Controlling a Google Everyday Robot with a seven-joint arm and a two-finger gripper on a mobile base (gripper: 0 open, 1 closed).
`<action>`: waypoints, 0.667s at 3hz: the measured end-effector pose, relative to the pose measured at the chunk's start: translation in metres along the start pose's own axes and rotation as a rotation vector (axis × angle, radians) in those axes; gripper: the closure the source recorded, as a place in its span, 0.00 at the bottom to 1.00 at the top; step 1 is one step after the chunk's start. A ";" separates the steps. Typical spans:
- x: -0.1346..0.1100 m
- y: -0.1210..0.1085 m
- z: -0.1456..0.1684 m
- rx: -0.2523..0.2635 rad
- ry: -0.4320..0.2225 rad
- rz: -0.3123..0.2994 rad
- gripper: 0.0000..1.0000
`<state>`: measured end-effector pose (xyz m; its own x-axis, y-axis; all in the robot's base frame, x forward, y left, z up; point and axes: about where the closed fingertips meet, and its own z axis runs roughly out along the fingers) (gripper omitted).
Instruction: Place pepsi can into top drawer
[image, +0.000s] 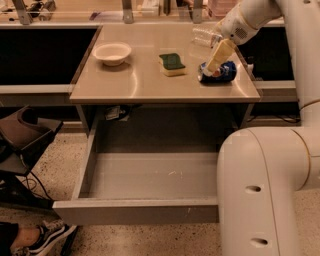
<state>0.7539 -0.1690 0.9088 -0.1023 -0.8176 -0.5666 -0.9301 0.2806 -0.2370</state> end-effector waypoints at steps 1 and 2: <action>0.023 -0.001 0.011 -0.013 0.027 0.036 0.00; 0.064 0.000 0.012 -0.018 0.074 0.104 0.00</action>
Offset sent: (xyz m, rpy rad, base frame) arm 0.0485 -0.0963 -0.0117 -0.0464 0.1338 -0.1036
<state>0.7520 -0.2155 0.8626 -0.2235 -0.8195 -0.5277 -0.9194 0.3571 -0.1650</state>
